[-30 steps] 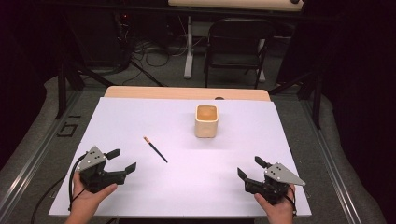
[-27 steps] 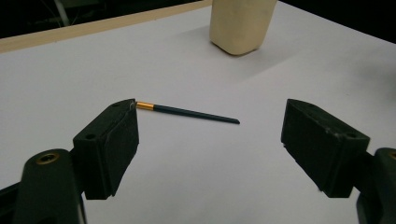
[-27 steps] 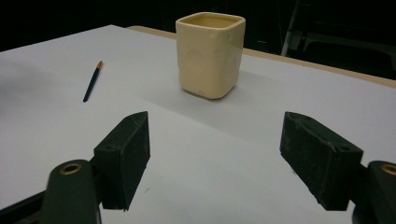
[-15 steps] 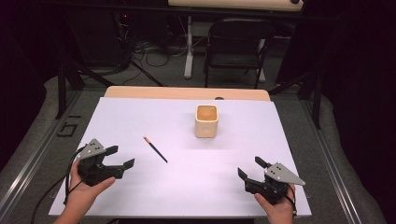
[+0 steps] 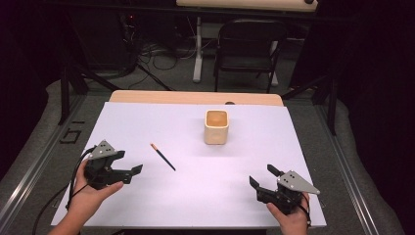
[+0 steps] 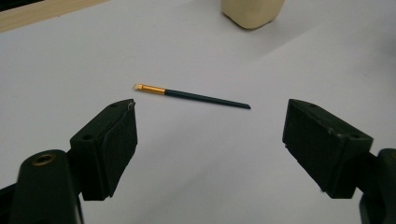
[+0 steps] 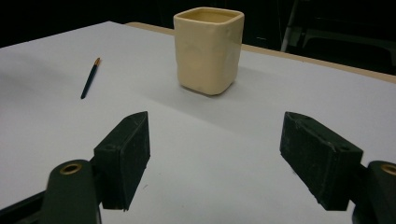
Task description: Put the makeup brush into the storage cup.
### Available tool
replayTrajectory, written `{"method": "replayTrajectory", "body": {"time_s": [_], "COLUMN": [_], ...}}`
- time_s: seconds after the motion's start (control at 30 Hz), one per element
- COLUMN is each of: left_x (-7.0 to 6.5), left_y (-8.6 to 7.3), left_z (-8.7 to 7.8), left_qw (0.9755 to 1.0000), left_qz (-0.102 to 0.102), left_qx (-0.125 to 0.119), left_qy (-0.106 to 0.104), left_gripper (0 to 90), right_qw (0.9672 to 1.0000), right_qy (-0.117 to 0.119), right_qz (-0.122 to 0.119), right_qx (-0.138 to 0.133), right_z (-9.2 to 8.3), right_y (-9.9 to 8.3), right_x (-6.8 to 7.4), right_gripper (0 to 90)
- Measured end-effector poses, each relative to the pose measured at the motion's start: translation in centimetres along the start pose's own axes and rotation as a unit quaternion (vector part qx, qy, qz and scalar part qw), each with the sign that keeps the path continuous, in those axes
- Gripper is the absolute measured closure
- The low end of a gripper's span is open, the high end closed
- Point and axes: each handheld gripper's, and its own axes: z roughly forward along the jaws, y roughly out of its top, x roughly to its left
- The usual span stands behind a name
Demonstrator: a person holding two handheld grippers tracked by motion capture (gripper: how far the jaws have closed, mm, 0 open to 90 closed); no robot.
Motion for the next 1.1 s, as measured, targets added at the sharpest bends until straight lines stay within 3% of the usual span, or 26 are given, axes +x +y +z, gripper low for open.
{"method": "replayTrajectory", "body": {"time_s": [0.17, 0.5, 0.83, 1.1], "left_x": [0.4, 0.9, 1.7, 2.2], "left_y": [0.3, 1.1, 1.8, 2.2], "left_z": [0.0, -0.1, 0.2, 0.7], "left_qw": [0.9997, 0.9984, 0.9948, 0.9921], "left_qz": [-0.015, -0.018, -0.041, -0.045], "left_qx": [0.019, 0.053, 0.093, 0.116], "left_qy": [-0.002, 0.007, 0.009, 0.017], "left_gripper": [18.9, 19.8, 21.0, 21.6], "right_qw": [1.0, 1.0, 1.0, 1.0], "right_qy": [0.0, -0.001, 0.001, 0.0], "right_qz": [0.001, 0.001, 0.005, 0.007], "right_qx": [-0.001, -0.001, 0.008, 0.006], "right_z": [0.1, 0.1, 0.1, 0.1], "right_y": [0.0, -0.1, -0.1, -0.1], "right_x": [0.0, 0.0, -0.1, -0.1], "right_gripper": [24.4, 24.4, 24.4, 24.4]}}
